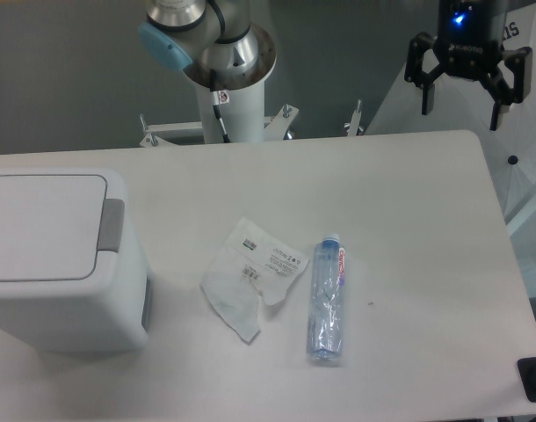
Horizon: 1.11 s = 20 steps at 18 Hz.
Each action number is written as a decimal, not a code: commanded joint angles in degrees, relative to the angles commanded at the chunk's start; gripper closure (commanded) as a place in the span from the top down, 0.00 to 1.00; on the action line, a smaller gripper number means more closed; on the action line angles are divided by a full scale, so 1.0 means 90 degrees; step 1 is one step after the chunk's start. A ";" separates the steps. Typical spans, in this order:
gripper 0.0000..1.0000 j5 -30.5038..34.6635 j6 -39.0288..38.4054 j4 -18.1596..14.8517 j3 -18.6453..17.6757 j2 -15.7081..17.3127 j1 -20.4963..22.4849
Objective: Open the trash can
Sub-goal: 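Move the open gripper across the table toward the white trash can lid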
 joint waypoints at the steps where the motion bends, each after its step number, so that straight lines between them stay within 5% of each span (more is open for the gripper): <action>1: 1.00 0.0000 0.0000 0.0010 0.0000 0.0000 0.0010; 9: 1.00 -0.0058 -0.0243 -0.0039 -0.0068 0.0078 -0.0068; 20: 1.00 -0.0303 -0.2594 -0.0029 -0.0059 0.0117 -0.0858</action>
